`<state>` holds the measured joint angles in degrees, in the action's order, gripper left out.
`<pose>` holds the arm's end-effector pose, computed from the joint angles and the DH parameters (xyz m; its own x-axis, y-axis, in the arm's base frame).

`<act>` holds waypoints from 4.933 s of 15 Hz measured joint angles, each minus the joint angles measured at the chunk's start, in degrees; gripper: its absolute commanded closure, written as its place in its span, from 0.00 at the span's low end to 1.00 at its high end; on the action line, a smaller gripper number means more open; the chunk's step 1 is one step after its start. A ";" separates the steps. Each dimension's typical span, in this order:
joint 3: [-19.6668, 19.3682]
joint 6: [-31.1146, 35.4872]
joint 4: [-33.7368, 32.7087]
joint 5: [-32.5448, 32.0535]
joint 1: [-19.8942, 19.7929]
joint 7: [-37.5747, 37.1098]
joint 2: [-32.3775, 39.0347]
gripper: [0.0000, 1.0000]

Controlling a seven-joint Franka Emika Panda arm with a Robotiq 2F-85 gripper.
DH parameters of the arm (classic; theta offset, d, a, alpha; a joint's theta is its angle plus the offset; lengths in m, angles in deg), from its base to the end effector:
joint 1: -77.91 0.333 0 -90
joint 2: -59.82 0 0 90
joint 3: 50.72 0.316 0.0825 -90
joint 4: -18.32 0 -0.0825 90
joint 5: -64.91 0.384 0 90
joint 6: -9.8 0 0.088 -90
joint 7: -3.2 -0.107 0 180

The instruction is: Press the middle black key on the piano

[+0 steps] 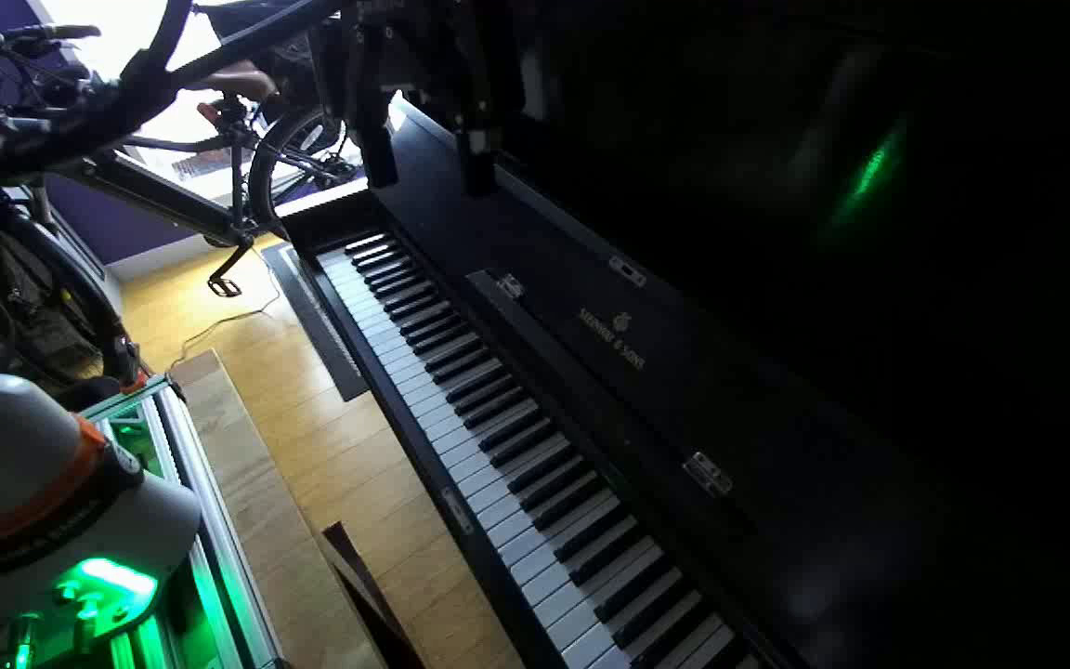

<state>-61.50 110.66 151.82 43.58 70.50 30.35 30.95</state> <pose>0.3645 -0.1620 0.5191 0.9518 0.2394 -0.1917 0.2767 -0.9398 0.2003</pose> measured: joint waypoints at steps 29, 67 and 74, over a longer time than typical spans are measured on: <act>3.64 1.02 12.49 13.72 7.36 -2.84 1.07 0.00; 15.69 62.81 23.72 53.35 12.32 -1.57 35.00 1.00; 16.17 65.99 21.22 56.46 12.19 1.38 39.43 1.00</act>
<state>-45.33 176.66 173.04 100.03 82.69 31.73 70.38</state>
